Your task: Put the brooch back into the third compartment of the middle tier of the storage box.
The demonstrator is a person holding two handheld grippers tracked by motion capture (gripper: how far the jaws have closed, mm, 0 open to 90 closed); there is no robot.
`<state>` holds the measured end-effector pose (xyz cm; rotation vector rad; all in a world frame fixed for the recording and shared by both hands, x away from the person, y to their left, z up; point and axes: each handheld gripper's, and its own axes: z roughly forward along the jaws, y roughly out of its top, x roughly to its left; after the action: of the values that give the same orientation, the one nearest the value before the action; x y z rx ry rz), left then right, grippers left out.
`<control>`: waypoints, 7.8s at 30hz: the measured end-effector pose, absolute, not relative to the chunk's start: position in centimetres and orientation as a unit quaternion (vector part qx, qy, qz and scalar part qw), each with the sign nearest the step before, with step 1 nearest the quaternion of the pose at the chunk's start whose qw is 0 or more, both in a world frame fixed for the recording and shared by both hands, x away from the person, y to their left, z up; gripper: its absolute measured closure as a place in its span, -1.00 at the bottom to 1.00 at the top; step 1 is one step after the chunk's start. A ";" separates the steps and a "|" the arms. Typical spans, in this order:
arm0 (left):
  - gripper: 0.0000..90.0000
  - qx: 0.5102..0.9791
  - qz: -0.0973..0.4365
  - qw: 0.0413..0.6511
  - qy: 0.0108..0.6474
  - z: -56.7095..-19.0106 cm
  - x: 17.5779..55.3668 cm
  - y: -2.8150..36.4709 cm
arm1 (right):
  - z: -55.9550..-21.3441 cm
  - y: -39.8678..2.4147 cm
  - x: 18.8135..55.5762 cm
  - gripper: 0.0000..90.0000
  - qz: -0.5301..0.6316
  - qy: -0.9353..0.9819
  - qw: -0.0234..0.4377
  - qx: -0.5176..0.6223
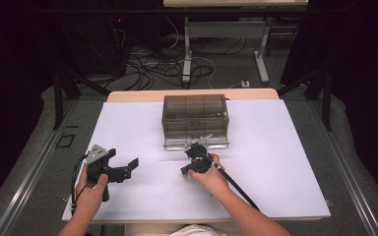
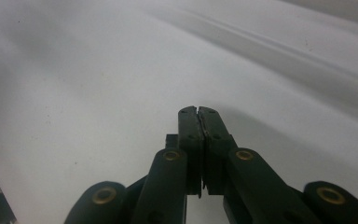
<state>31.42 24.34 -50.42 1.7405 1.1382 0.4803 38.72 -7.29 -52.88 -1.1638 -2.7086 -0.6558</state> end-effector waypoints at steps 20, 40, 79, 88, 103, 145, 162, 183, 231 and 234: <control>-0.94 0.713 0.200 0.484 0.467 -50.4 31.4 24.4 | -54.4 -6.4 37.6 0.99 -0.344 -0.833 0.032 -0.432; -0.94 0.713 0.202 0.483 0.467 -50.4 31.5 24.4 | -50.3 -8.4 39.1 0.99 -0.130 -0.932 0.071 -0.329; -0.94 0.711 0.200 0.486 0.468 -50.4 31.4 24.4 | -51.4 -8.7 37.6 0.99 -0.408 -0.772 -0.008 -0.487; -0.94 0.711 0.200 0.485 0.468 -50.4 31.4 24.4 | -50.8 -9.4 37.8 1.00 -0.415 -0.766 -0.015 -0.491; -0.94 0.711 0.200 0.485 0.468 -50.4 31.5 24.4 | -49.9 -10.1 38.2 0.99 -0.422 -0.758 -0.021 -0.496; -0.94 0.712 0.201 0.484 0.468 -50.4 31.5 24.4 | -47.6 -13.4 40.7 0.99 -0.425 -0.737 -0.079 -0.520; -0.94 0.714 0.201 0.482 0.467 -50.4 31.5 24.4 | -47.3 -14.8 42.0 1.00 -0.427 -0.712 -0.086 -0.551; -0.94 0.712 0.199 0.484 0.468 -50.4 31.5 24.4 | -47.9 -15.8 43.3 1.00 -0.416 -0.703 -0.098 -0.569; -0.94 0.714 0.198 0.482 0.468 -50.5 31.7 24.4 | -49.3 -16.2 44.3 0.73 -0.390 -0.707 -0.078 -0.584; -0.94 0.714 0.200 0.482 0.467 -50.5 31.8 24.3 | -49.1 -16.3 44.1 0.64 -0.395 -0.705 -0.077 -0.584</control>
<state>31.77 24.33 -50.54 1.7419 1.1376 0.4869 44.09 -16.26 -49.07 -1.9286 -2.3306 -1.3060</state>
